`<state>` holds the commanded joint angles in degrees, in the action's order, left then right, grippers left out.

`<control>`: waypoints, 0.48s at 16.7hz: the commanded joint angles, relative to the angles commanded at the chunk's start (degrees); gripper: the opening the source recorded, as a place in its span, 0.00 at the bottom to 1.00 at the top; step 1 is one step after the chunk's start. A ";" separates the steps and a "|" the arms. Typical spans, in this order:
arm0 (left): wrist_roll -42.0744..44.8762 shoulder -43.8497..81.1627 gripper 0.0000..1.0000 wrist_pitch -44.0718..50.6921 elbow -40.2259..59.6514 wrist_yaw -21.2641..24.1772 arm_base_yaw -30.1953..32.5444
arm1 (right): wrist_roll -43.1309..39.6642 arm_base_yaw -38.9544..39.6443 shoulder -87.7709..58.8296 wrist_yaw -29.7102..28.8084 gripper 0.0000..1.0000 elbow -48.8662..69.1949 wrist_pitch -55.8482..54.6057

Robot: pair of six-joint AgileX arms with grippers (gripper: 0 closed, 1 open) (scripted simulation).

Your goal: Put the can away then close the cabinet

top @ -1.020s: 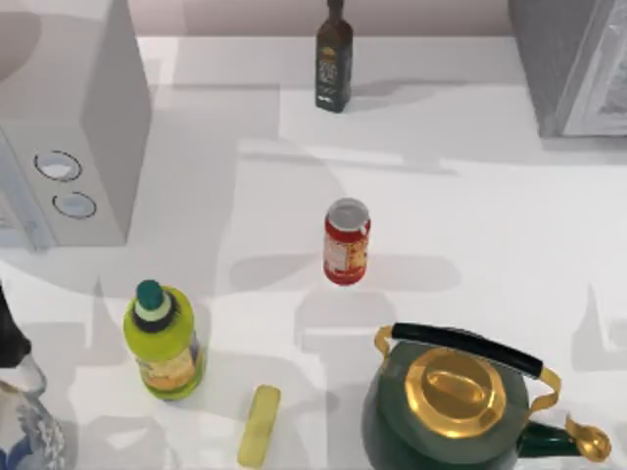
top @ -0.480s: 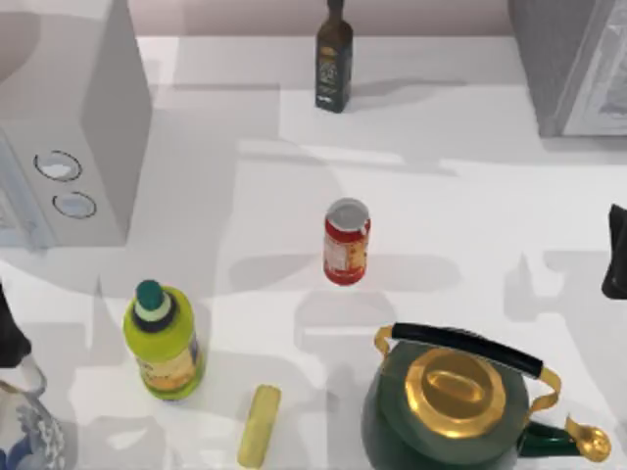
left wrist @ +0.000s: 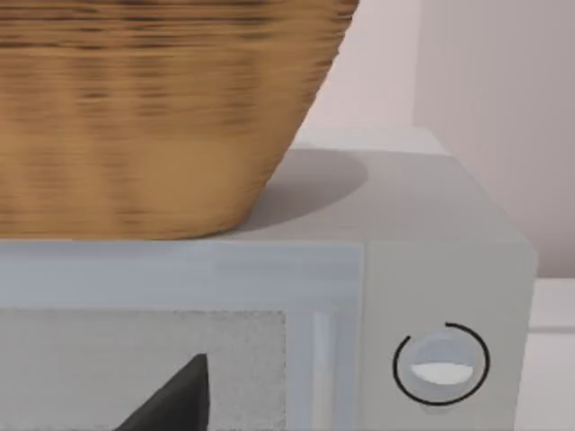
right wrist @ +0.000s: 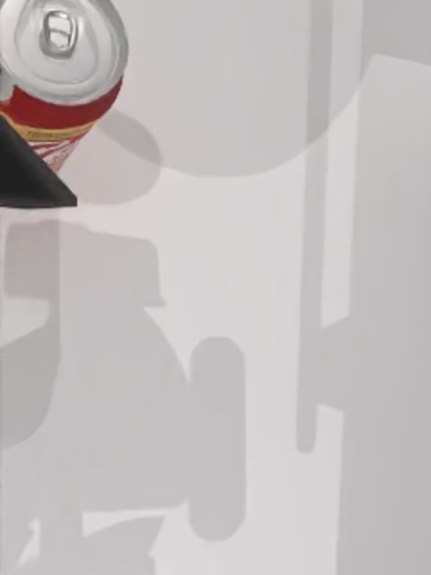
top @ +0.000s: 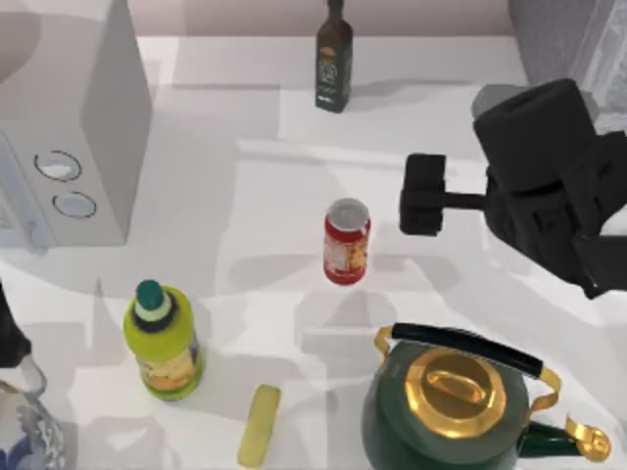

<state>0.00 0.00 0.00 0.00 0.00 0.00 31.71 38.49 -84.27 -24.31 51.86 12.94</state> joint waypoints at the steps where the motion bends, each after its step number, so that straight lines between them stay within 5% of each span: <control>1: 0.00 0.00 1.00 0.00 0.00 0.00 0.00 | 1.78 2.01 -4.48 -1.41 1.00 3.14 0.48; 8: 0.00 0.00 1.00 0.00 0.00 0.00 0.00 | 10.92 12.00 -25.84 -8.81 1.00 17.17 3.31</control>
<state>0.00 0.00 0.00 0.00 0.00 0.00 42.63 50.50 -110.11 -33.13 69.03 16.25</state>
